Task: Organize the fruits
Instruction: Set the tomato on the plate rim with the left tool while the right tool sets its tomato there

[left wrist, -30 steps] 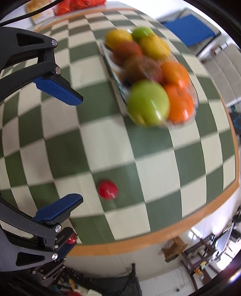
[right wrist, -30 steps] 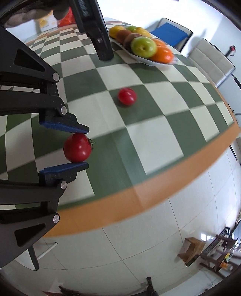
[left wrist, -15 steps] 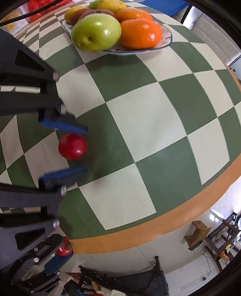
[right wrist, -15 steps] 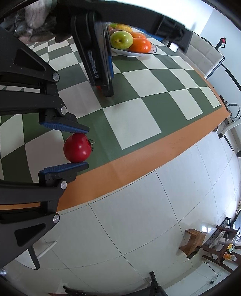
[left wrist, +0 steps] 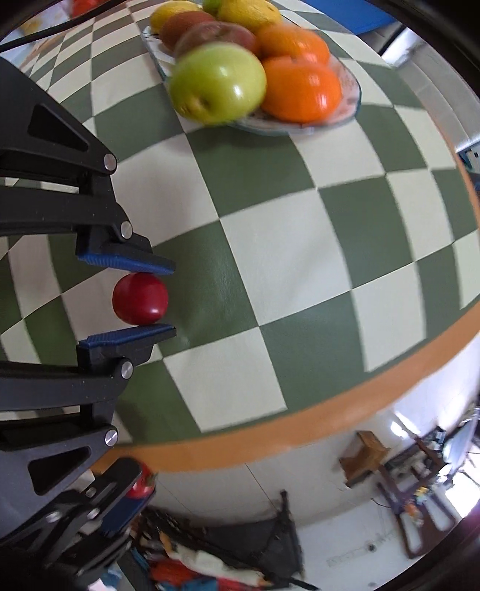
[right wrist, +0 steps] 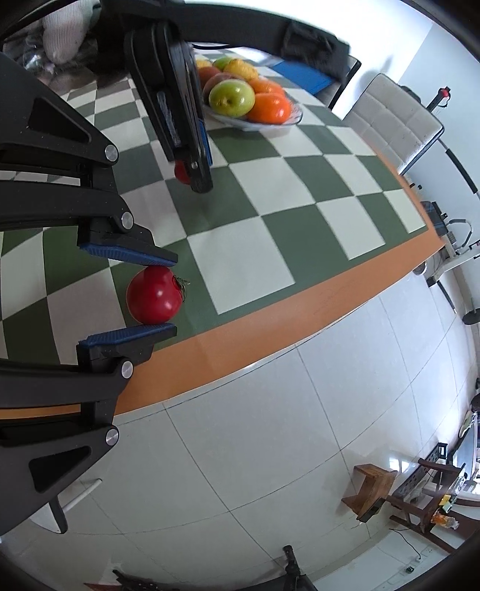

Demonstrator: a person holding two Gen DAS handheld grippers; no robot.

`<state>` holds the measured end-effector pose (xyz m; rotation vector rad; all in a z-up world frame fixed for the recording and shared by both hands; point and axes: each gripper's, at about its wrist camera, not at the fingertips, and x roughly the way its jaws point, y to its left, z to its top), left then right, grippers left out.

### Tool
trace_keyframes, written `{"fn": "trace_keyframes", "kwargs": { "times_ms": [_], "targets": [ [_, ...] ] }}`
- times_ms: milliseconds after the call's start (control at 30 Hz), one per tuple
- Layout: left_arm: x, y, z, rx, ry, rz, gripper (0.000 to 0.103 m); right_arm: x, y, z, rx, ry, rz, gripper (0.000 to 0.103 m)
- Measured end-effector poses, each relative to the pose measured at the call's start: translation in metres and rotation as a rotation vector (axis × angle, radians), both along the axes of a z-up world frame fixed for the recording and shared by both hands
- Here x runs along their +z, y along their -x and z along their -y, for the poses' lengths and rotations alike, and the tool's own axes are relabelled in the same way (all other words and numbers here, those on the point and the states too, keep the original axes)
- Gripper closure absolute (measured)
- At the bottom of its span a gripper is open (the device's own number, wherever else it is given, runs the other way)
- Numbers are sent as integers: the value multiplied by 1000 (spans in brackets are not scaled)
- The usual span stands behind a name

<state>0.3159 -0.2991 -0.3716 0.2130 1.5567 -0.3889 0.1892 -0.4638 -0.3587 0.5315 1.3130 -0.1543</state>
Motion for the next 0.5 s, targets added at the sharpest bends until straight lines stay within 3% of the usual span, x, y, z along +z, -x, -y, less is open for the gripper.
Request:
{"fn": "trace_keyframes", "kwargs": {
  "times_ms": [267,500],
  "targets": [
    [85,-6,-80,149,144,67,78,41,-18,-16,46,-53,83,69],
    [121,-19,-168,339,193,115,78,81,-62,-82,189,-153,176,69]
  ]
}}
